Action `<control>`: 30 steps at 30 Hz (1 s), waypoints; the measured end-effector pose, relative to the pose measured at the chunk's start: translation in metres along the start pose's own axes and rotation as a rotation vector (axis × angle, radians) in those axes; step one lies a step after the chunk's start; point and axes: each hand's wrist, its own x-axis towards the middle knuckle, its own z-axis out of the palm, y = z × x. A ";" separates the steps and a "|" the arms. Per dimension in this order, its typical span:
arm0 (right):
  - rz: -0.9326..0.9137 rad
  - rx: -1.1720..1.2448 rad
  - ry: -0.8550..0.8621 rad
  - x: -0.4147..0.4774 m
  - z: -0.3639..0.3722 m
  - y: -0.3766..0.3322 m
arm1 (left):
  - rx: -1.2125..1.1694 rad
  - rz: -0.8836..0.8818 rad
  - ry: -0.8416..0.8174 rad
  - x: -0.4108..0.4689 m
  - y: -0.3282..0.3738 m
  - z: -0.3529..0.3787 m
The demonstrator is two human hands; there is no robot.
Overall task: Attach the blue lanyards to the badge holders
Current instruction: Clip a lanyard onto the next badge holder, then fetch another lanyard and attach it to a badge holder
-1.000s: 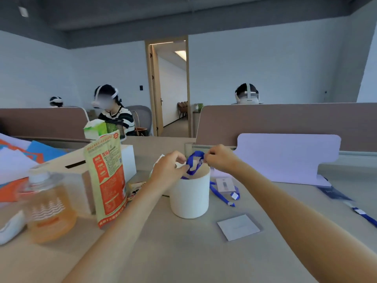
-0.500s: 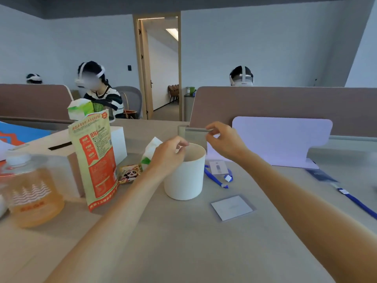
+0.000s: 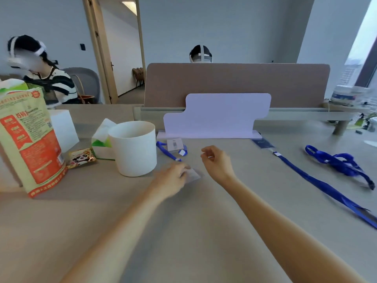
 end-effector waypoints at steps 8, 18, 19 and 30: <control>0.084 0.069 0.110 -0.016 -0.060 0.042 | 0.243 0.148 -0.064 0.009 0.033 0.035; 0.229 0.045 0.319 -0.023 -0.184 0.100 | 0.111 0.339 -0.051 0.070 0.179 0.106; 0.251 0.029 0.344 -0.023 -0.198 0.109 | 0.070 0.361 -0.060 0.076 0.199 0.116; 0.445 -0.437 0.551 -0.022 -0.331 0.213 | 0.066 0.604 -0.231 0.137 0.360 0.211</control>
